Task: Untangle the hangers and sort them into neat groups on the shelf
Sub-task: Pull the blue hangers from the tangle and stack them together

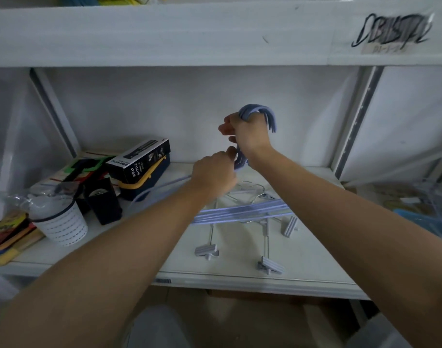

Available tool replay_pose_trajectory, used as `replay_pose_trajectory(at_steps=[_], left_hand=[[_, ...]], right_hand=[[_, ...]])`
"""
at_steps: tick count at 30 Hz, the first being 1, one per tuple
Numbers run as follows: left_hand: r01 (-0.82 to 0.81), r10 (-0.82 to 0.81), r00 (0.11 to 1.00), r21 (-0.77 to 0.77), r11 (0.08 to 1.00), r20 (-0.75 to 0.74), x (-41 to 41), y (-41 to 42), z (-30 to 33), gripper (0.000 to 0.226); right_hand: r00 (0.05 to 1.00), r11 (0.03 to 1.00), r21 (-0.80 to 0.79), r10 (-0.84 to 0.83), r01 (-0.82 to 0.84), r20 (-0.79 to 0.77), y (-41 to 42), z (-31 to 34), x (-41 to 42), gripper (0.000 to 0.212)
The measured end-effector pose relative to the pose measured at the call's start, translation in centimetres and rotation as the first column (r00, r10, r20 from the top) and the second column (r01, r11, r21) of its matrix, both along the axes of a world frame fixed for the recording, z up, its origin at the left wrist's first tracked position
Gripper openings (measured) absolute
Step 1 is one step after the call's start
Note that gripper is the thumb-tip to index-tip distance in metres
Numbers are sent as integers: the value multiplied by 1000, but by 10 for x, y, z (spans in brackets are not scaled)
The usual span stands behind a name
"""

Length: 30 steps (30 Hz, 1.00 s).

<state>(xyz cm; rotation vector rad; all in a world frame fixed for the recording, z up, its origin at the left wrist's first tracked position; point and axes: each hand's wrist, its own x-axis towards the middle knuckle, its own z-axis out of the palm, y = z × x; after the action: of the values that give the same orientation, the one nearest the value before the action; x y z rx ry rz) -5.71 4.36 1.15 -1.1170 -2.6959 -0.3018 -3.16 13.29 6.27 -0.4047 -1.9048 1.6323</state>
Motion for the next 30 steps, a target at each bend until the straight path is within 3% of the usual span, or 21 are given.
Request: replay_pose_trajectory(at_steps=[3,6,10,12,13,15,17,19,21,24,30], left_hand=[[-39,38,979,4,999,-202,7,4,-11,31],[-57,58,976,11,998,-210,9,8,-13,29],[-8,-5,972,-56,998,-236,8,11,-5,27],[22,-36,977,-66,998,-210,6,13,-2,27],[38,-45,984,-44,998,-173,3,13,-1,27],[61,-59,997,41,997,-45,-4,16,2,28],[60,-69,992,91,994,105,-11,17,6,27],[59,-76,974,85,995,212,-13,20,9,23],[68,-85,959,71,995,269,-11,25,8,16],[66,-81,947,59,996,312,-10,31,2,13],[102,-119,929,68,993,350,-12,56,-1,23]], right_hand=[[999,999,20,-26,26,29,4,6,-1,24],[999,999,22,-27,25,48,7,12,-1,28],[999,999,41,0,-1,41,19,16,2,16],[996,986,160,36,-49,85,28,11,9,32],[990,952,292,48,-86,136,34,6,16,40],[958,785,588,26,-196,284,48,-8,34,48],[888,543,788,-157,-289,433,65,-23,50,54],[821,389,868,-350,-310,451,81,-34,58,45],[811,340,894,-407,-292,419,93,-39,62,30],[819,273,896,-373,-352,435,104,-45,64,27],[837,287,900,-355,-327,417,122,-56,82,23]])
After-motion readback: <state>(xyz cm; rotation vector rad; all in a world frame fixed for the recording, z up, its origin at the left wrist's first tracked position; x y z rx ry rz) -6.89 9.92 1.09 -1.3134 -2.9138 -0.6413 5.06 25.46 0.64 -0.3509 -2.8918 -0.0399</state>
